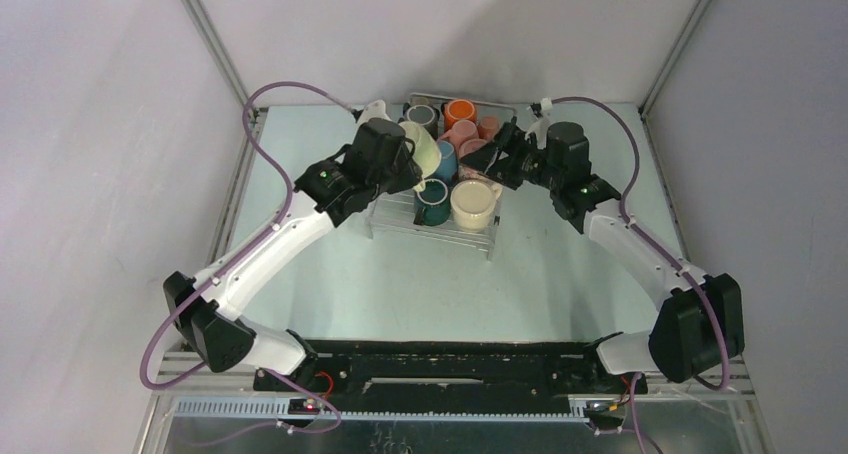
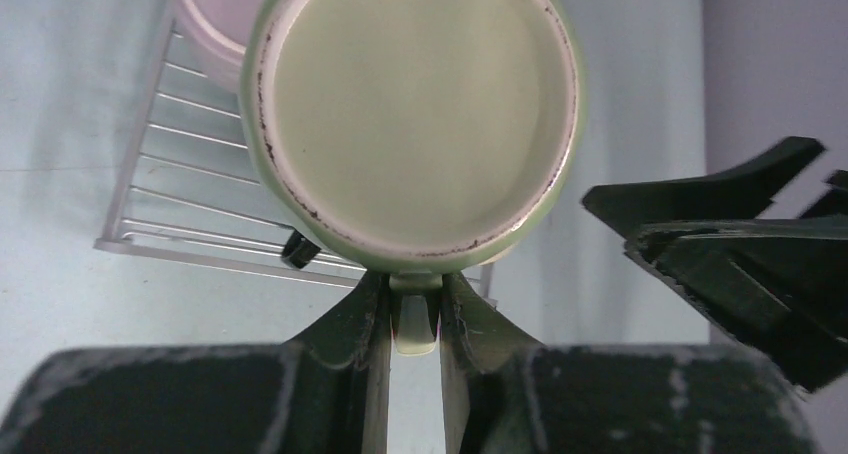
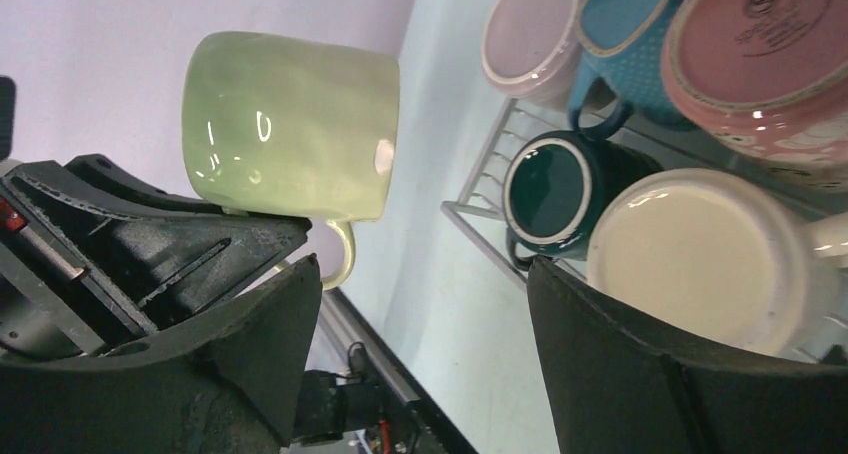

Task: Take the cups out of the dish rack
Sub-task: Unload the cup from the dish rack.

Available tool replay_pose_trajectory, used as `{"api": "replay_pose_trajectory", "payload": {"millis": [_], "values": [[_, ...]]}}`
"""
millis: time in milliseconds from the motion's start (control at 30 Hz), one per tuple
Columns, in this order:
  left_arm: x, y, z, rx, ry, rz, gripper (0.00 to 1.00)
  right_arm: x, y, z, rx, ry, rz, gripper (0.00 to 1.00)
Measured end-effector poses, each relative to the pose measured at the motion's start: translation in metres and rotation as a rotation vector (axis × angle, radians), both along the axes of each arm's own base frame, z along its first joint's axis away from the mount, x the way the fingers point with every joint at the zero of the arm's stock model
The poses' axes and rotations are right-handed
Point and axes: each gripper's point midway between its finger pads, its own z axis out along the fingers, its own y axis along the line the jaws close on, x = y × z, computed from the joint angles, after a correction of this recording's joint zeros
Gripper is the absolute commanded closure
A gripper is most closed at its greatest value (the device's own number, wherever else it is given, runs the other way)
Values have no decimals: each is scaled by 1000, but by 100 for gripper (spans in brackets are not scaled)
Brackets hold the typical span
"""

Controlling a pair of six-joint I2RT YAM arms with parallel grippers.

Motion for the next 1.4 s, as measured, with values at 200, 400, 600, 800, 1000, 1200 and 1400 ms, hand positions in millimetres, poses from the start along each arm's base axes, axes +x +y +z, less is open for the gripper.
{"api": "replay_pose_trajectory", "payload": {"millis": [200, 400, 600, 800, 1000, 1200, 1400], "values": [[-3, -15, 14, -69, -7, -55, 100, -2, 7, 14, 133, -12, 47, 17], [-4, -29, 28, -138, -17, -96, 100, -3, 11, 22, 232, -18, 73, 17], [-5, -41, 34, -203, -11, -125, 100, 0, 14, 31, 305, -23, 90, 19], [-7, -53, 44, -290, 0, -156, 100, 1, 16, 51, 391, -58, 117, 25], [-7, -63, 57, -382, 9, -183, 100, 0, 17, 71, 481, -99, 145, 34], [-7, -69, 66, -464, 22, -203, 100, -2, 17, 85, 560, -129, 177, 46], [-7, -76, 70, -553, 44, -230, 100, -2, 14, 91, 605, -139, 182, 56]]}}
